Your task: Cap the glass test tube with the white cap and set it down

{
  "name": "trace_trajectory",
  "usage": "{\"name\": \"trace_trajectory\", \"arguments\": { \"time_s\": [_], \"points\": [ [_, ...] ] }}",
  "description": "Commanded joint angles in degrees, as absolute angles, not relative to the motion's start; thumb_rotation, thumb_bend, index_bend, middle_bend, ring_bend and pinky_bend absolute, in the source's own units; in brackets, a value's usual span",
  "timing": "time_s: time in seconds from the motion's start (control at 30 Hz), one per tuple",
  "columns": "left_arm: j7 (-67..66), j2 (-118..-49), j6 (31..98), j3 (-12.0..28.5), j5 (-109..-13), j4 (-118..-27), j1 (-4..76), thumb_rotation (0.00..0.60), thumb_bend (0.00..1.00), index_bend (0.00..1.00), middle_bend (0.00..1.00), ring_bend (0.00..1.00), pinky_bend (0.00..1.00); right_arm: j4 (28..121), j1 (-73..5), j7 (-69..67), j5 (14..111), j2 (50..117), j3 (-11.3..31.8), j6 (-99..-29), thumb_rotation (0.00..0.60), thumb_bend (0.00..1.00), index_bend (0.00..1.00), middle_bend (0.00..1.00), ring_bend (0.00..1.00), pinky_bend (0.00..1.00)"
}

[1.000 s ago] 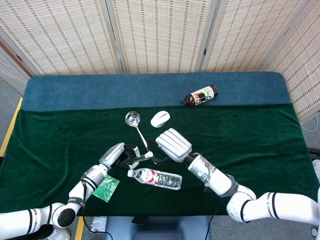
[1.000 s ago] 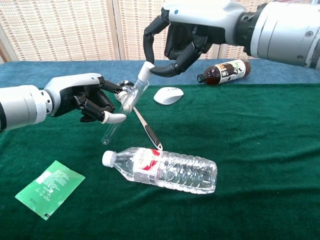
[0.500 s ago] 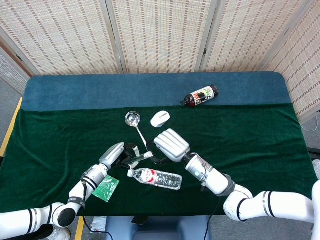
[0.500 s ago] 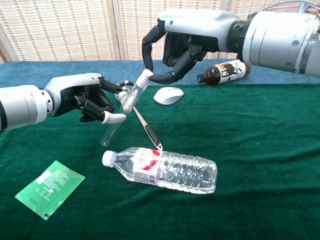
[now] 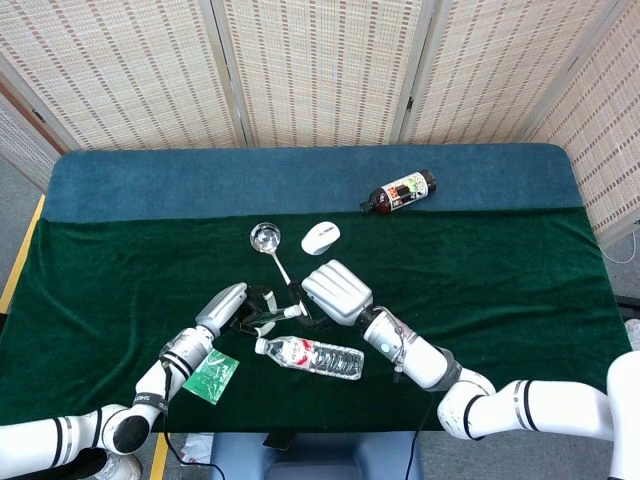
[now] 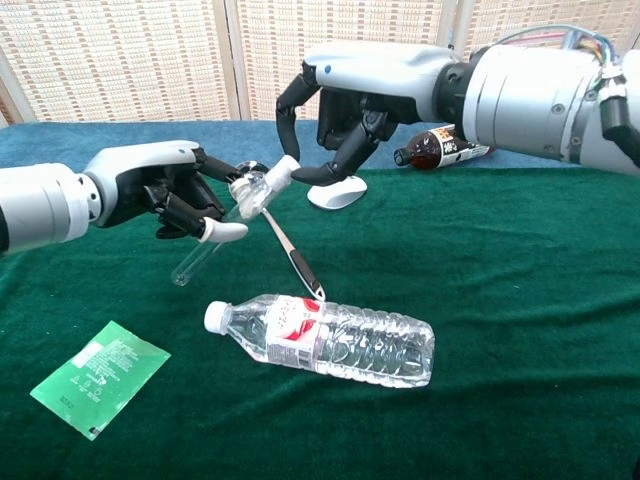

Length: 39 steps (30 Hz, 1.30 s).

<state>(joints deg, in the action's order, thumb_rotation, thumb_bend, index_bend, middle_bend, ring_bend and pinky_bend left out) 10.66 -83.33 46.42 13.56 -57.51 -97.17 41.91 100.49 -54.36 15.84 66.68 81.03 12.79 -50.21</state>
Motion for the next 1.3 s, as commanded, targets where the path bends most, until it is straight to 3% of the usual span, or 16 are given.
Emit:
{"name": "trace_trajectory", "arguments": {
  "time_s": [0.03,0.17,0.33,0.57,0.93,1.3],
  "points": [
    [10.67,-83.32,46.40,13.48,-57.46,-97.09,41.87,0.600,0.50,0.68,0.97,0.97,0.90,100.42,-54.37,15.95,66.53,81.05,12.68,-50.30,0.521,0.64,0.72,1.00,1.00,1.00],
    [10.63,-83.29,46.39,13.45,-57.43,-96.96,41.87,0.600,0.50,0.69,0.97,0.97,0.90,100.24,-54.29,16.59,66.56,80.86,12.20,-50.44,0.520,0.64,0.67,1.00,1.00,1.00],
    [10.17,-83.07,46.59,13.37,-57.42,-96.95,41.88,0.600,0.50,0.69,0.97,0.97,0.90,100.79,-53.94,16.35,67.03,80.30,11.91,-50.79,0.523,0.64,0.34,1.00,1.00,1.00],
    [6.68,-82.75,48.15,12.57,-57.27,-96.30,42.00,0.600,0.50,0.69,0.97,0.97,0.90,102.00,-52.63,15.48,68.64,78.87,11.28,-52.17,0.522,0.62,0.10,1.00,1.00,1.00],
    [-4.28,-83.07,54.57,11.04,-56.21,-94.13,42.07,0.600,0.50,0.69,0.97,0.97,0.90,103.91,-48.80,11.61,71.41,74.44,11.21,-56.17,0.523,0.62,0.08,1.00,1.00,1.00],
    [-31.61,-87.86,63.54,6.60,-52.23,-86.86,43.69,0.600,0.50,0.70,0.97,0.97,0.90,103.85,-43.67,7.09,73.99,69.67,10.44,-60.49,0.523,0.62,0.08,1.00,1.00,1.00]
  ]
}}
